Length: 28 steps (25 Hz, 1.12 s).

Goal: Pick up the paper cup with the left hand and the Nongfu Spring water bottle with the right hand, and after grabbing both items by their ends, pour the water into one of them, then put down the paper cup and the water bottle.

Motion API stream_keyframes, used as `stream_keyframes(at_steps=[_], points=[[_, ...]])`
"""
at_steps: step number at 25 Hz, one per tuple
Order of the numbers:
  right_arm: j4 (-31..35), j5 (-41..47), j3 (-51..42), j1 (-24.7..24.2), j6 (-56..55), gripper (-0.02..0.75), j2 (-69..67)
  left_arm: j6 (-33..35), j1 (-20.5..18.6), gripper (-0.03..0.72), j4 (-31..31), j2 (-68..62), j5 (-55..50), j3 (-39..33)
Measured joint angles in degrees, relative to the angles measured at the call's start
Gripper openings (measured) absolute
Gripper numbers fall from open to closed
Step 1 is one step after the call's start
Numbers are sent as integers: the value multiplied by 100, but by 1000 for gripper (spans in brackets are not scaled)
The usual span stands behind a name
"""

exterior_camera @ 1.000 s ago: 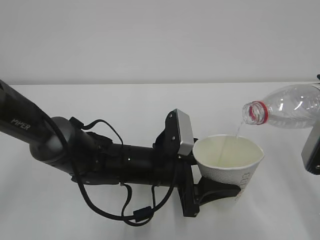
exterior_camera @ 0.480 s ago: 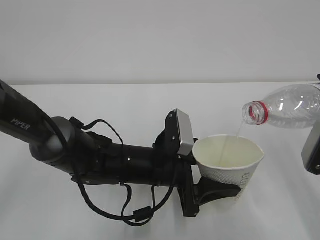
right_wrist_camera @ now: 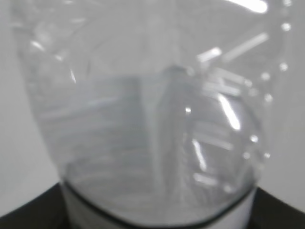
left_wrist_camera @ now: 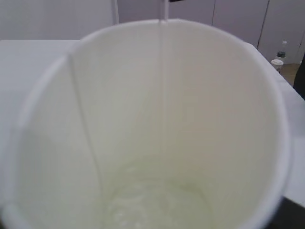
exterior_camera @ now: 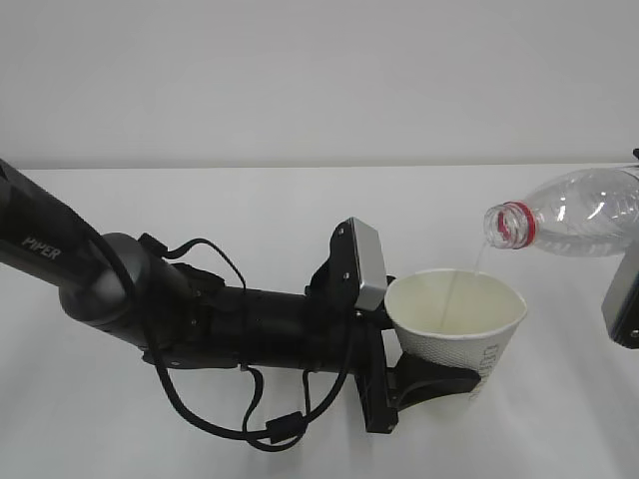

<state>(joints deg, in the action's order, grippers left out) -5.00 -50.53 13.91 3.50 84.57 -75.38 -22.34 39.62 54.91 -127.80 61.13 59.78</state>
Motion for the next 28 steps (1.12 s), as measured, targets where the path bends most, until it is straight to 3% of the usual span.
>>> stream_keyframes(at_steps=[28], points=[[0, -9, 0, 0, 25, 440, 0, 0, 0, 498, 22, 0, -10, 0]])
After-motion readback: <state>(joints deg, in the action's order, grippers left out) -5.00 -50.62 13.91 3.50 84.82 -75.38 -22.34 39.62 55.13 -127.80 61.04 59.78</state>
